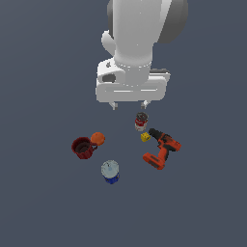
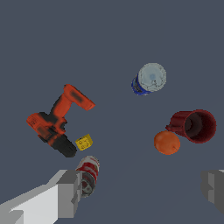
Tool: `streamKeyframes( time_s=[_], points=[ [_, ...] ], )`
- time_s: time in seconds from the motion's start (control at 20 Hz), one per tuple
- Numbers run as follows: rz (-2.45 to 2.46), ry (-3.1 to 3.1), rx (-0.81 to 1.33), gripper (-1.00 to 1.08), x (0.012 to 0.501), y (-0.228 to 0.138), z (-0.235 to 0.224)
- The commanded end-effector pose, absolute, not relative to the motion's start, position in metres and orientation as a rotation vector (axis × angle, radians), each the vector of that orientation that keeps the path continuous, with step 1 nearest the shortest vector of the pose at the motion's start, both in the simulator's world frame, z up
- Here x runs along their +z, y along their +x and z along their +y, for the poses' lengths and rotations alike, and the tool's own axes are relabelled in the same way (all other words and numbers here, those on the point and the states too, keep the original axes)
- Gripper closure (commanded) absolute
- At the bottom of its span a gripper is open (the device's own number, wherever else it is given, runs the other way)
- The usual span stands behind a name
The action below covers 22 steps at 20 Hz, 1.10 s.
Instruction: Pick up a designated object from a clutter of objects.
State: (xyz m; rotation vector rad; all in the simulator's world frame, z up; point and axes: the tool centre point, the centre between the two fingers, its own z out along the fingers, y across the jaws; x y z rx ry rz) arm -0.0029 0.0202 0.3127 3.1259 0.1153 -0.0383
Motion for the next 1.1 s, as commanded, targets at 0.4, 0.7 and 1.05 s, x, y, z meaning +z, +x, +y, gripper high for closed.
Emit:
streamKeyframes(
  time_s=[0.4,0.7,1.05],
  points=[
    [0.156,3.114,-0.041,-0.2,0.314,0.0,0.023],
    [0.121,3.119,-0.057,-0.2,0.31,0.003,0.019],
    [-0.021,3.135,-0.123,-0.2,0.291,0.015,0.0]
  ],
)
